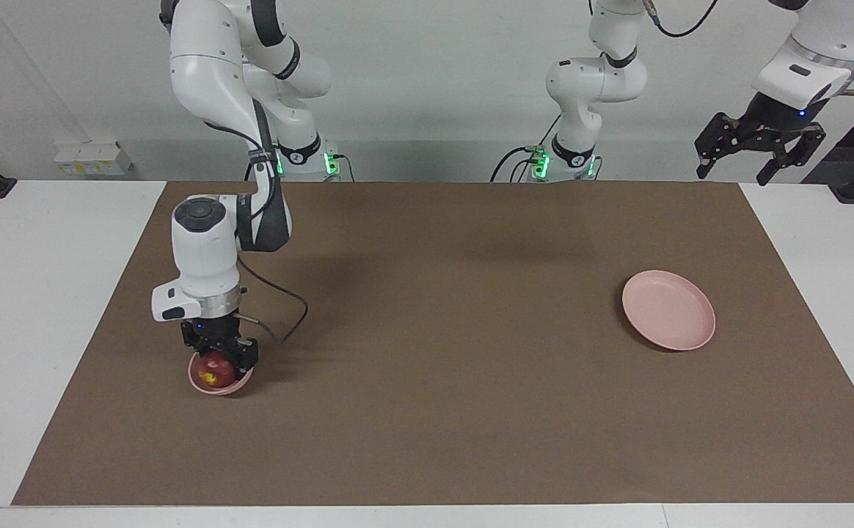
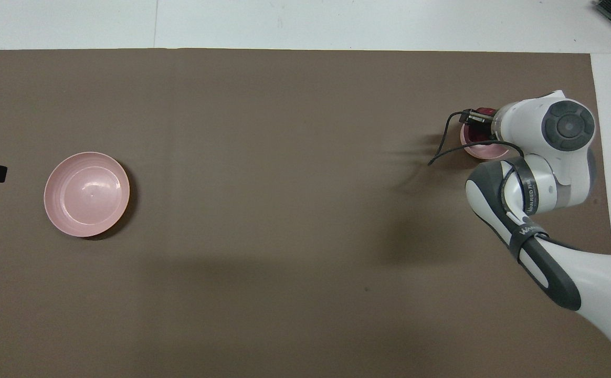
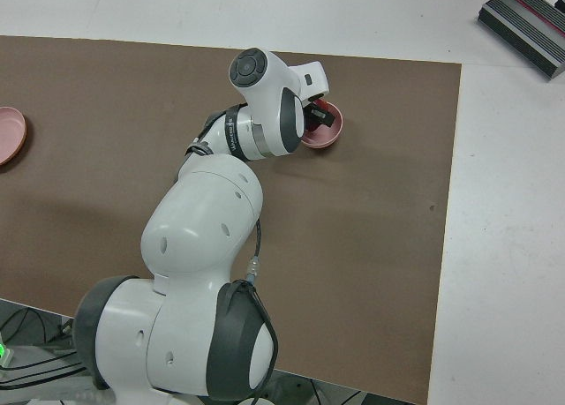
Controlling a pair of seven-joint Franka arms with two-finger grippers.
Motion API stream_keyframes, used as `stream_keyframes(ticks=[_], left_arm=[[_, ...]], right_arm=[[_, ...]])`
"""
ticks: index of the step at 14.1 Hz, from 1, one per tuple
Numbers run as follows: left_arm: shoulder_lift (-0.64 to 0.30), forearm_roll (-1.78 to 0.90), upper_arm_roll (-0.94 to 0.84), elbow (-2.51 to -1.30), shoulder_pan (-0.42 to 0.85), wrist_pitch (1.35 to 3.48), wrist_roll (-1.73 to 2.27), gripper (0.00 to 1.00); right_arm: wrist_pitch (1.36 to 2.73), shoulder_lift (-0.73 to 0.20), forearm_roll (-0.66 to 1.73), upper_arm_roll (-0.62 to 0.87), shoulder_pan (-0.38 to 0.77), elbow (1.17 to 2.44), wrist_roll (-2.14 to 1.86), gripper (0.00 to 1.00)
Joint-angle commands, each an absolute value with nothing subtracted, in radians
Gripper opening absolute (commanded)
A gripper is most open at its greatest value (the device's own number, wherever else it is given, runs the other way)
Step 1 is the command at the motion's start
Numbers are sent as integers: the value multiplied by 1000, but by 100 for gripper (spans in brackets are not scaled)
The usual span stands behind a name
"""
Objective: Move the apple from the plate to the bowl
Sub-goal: 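Lower the apple into the small pink bowl and open the right gripper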
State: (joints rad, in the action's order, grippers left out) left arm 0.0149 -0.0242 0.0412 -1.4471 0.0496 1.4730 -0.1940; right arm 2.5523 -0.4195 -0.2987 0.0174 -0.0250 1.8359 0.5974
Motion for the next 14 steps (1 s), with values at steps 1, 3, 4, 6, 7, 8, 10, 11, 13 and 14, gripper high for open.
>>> stream_keyframes(ticks=[1,3,4,6,7,8,10,11,13,14], left_arm=[[9,-14,48,-1431,55,1451,-186,100],[11,-15,48,-1431,54,1450,-186,100],[11,-14,48,-1431,54,1450,-186,100],[12,-14,48,-1431,54,1453,-184,100],[12,-12,48,-1431,55,1451,-184,100],[11,-8,46,-1430,55,1451,-184,100],[3,-5,46,-1425,57,1450,-184,100],[3,-5,46,-1424,58,1450,-184,100],[0,-6,46,-1424,64,1450,-184,100],[2,-8,45,-1425,60,1450,-180,100]], right_arm=[[2589,-391,-314,34,-48,1884,604,0],[2589,-399,-314,34,-51,1893,606,0],[2591,-403,-305,34,-51,1894,607,4],[2589,-413,-305,34,-60,1891,604,30],[2589,-414,-304,34,-58,1885,609,79],[2589,-416,-302,34,-58,1882,614,100],[2583,-407,-302,34,-58,1873,603,100],[2571,-394,-302,35,-57,1873,600,100],[2524,-365,-302,38,-55,1871,592,100],[2493,-348,-302,43,-55,1868,585,100]])
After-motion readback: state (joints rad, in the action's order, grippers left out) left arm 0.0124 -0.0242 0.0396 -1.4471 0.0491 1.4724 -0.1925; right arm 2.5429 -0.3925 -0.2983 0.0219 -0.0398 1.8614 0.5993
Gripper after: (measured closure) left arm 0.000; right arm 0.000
